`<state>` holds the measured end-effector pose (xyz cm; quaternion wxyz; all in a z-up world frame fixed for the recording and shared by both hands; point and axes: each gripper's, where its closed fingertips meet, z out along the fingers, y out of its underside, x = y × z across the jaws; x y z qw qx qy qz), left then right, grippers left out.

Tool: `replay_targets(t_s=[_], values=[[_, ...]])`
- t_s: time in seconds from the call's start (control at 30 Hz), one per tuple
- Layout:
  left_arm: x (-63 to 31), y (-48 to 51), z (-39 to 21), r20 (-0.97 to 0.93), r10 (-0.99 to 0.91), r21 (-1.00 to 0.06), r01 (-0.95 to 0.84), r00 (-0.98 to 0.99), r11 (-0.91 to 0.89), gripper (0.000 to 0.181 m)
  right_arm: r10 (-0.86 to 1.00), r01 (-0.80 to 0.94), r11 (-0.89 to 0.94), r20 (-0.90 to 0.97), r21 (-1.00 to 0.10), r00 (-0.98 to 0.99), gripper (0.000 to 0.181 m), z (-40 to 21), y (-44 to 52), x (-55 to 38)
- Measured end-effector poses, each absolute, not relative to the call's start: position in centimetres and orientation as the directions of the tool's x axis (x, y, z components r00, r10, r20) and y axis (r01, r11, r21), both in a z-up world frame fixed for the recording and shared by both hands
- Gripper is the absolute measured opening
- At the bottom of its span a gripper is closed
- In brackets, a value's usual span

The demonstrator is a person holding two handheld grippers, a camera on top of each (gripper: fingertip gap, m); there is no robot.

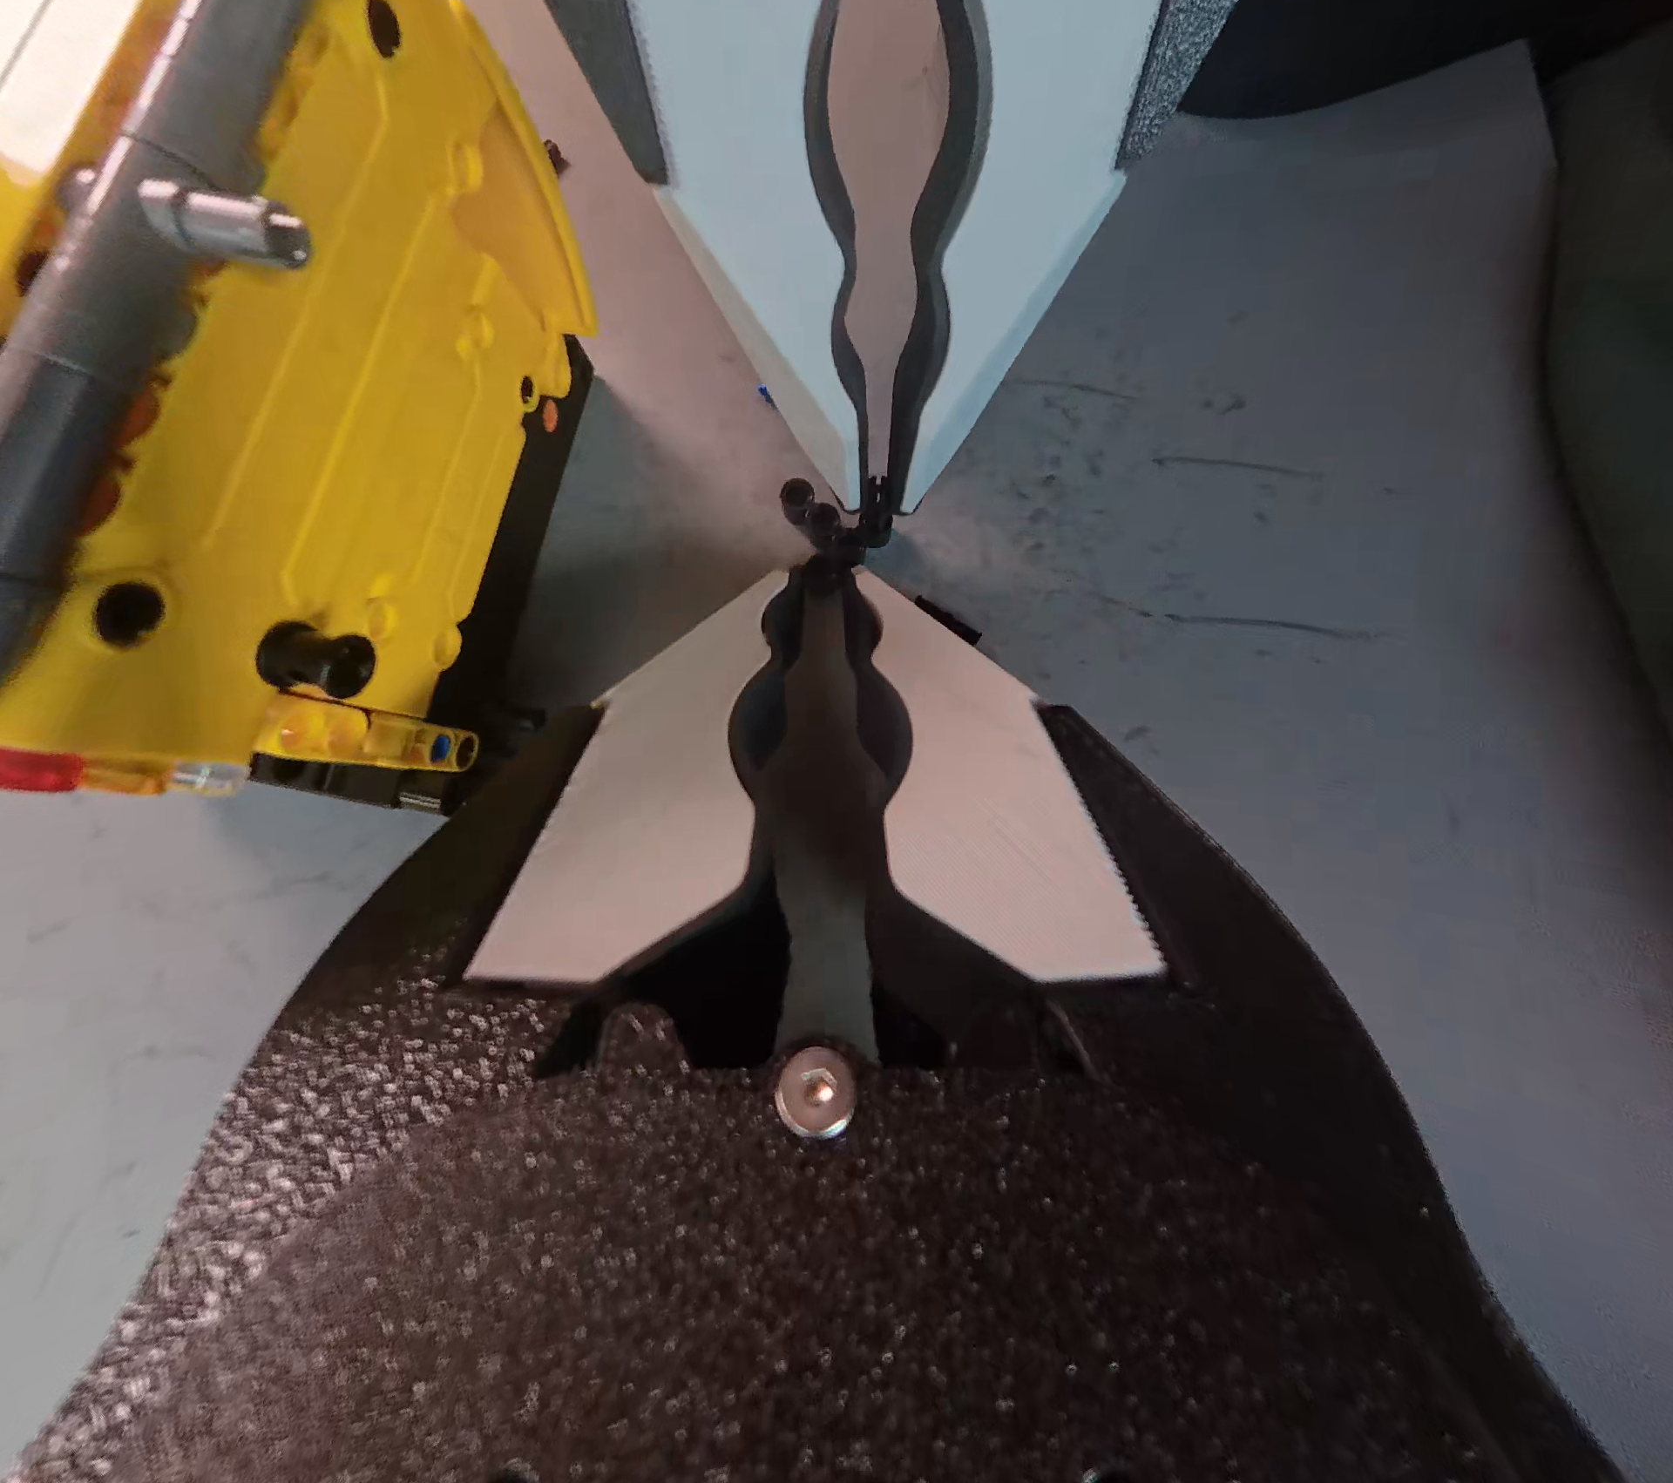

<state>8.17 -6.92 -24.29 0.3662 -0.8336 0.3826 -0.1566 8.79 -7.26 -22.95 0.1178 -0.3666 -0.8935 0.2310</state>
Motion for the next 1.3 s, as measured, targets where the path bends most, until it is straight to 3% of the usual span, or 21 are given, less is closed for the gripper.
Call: replay_targets(t_s=[0.6,0.93,1.3], values=[[8.38,-7.08,-24.29,0.052,-0.751,-0.729,-0.489,0.659,-0.479,0.005,0.608,0.58,0.747,-0.02,-0.325,-0.794,0.003,-23.88,-7.39,9.27],[8.02,-7.15,-24.29,0.048,-0.744,-0.729,-0.485,0.667,-0.482,0.005,0.64,0.609,0.719,-0.022,-0.336,-0.768,0.003,-23.82,-7.59,8.8],[8.08,-7.18,-24.32,0.011,-0.755,-0.73,-0.511,0.656,-0.454,0.006,0.699,0.627,0.645,0.005,-0.438,-0.715,0.005,-23.22,-7.67,8.7]])
